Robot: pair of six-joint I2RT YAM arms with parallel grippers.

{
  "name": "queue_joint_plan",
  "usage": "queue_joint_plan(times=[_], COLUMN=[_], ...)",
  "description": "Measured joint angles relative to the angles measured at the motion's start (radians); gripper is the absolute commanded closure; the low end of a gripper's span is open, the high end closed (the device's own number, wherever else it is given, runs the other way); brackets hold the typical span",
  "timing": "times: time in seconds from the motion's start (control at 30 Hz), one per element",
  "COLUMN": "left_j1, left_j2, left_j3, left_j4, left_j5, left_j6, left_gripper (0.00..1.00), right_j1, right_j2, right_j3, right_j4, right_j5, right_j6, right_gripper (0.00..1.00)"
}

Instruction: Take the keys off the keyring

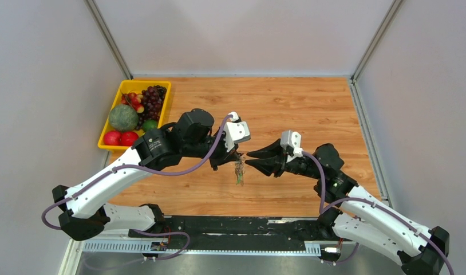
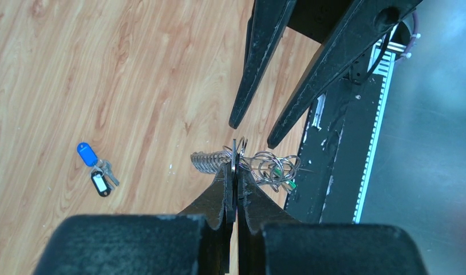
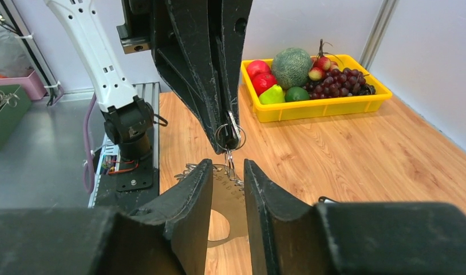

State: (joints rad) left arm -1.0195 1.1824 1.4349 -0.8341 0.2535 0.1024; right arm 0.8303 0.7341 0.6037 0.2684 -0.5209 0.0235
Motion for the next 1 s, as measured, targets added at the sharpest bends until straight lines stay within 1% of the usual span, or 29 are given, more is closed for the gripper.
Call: queue_joint_plan(times=[0.2,0.33,0.43,0.5,0.73,1.0], left_j1=[0.0,0.0,0.0,0.0,0.0,0.0], left_j2=[0.0,0.0,0.0,0.0,0.0,0.002], left_j3=[0.002,0.002,0.002,0.002,0.004,0.004], left_j4=[0.0,0.0,0.0,0.0,-0.004,-0.008], left_j5=[0.006,0.011,0.011,0.011,-0.006,-0.039], left_j6=[0.002,0.002,0.002,0.002,0.0,-0.029], left_gripper=[1.0,1.0,1.0,1.0,1.0,1.0], right_j1=[0.0,0.0,0.0,0.0,0.0,0.0], right_j2=[0.034,0.05,0.062,0.065,0.06,0.01], right_j3=[0.018,0.027,0.032,0.033,0.033,0.033], right_j4=[-0.005,-0.007,-0.01,-0.01,-0.022,-0.047], right_j5=[-0.025,-0.038,-0.047,-0.05,-0.046,0.033], right_j6=[-0.004,-0.007,-0.008,-0.011,-0.011,-0.008], right_gripper=[0.7,0.77,0.92,0.99,1.0,1.0])
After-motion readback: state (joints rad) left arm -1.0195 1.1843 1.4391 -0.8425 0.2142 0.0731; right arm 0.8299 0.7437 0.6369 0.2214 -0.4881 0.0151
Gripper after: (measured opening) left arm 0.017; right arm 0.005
